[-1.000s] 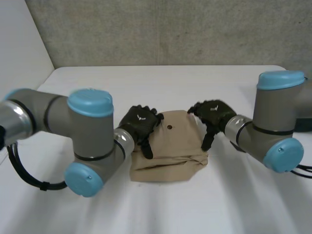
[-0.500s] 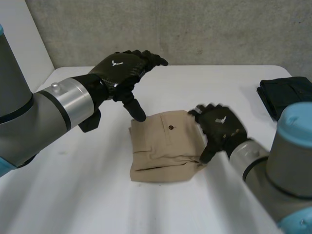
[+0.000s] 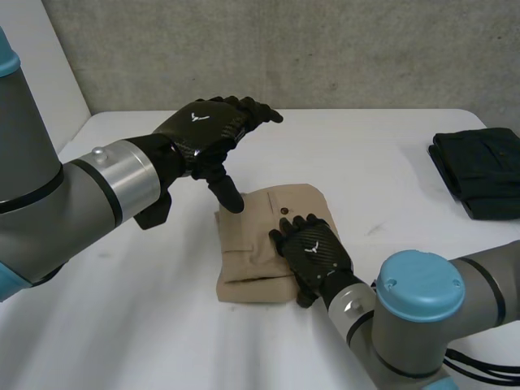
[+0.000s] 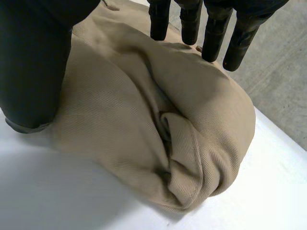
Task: Fold the laundry.
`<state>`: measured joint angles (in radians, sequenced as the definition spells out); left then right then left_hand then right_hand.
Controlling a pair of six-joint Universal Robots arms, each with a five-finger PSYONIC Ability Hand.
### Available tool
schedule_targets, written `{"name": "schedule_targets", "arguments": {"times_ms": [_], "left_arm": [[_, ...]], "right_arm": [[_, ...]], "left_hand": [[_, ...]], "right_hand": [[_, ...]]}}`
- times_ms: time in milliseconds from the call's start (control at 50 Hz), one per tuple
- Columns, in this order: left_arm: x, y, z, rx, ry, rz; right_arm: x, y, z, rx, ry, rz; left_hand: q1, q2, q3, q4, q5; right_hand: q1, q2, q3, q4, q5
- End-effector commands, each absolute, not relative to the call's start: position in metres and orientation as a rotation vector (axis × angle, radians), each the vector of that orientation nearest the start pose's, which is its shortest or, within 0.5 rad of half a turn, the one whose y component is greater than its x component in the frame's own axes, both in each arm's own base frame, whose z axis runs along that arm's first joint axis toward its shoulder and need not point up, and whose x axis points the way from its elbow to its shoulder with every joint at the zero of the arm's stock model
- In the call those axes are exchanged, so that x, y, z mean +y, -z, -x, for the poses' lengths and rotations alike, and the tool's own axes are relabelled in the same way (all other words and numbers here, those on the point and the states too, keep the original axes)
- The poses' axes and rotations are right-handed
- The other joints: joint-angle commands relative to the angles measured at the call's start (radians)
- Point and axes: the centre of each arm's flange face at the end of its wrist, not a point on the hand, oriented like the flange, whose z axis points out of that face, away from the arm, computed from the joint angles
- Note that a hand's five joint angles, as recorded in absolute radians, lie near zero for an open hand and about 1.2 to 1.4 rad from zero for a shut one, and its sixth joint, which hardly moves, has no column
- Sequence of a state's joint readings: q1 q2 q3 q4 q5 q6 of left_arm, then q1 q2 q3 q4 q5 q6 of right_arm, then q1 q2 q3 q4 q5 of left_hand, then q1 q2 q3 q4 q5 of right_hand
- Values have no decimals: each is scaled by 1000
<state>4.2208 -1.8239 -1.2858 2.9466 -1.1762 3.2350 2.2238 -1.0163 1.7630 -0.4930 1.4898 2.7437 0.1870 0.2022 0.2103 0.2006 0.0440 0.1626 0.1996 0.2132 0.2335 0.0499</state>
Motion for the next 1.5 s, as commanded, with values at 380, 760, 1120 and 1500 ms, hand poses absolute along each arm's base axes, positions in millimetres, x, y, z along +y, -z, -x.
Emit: {"name": "schedule_targets", "arguments": {"times_ms": [380,760,1120,1500], "left_arm": [[-224,-292,309,-1838,-1579,909],[-223,-291,310,-1840,-1575,910],[-224,-291,309,-1839,-1577,909],[-224,-289,309,-1847,-1570,908]], "right_arm": [[-236,-102,-350,1896,1934,1246],[-258,-95,-365,1898,1943,1242],[-361,-125,-264,2218,2033,1160],[-472,-193,-188,1900,2480,1287]], "left_hand": [[12,-3,-11,-2,-20],[12,-3,-11,-2,-20],[12,-3,-11,-2,-20],[12,-3,-11,-2,-20]], "right_hand": [[389,352,339,318,327],[902,865,851,831,840],[1234,1197,1183,1163,1172],[1234,1197,1183,1163,1172]]}}
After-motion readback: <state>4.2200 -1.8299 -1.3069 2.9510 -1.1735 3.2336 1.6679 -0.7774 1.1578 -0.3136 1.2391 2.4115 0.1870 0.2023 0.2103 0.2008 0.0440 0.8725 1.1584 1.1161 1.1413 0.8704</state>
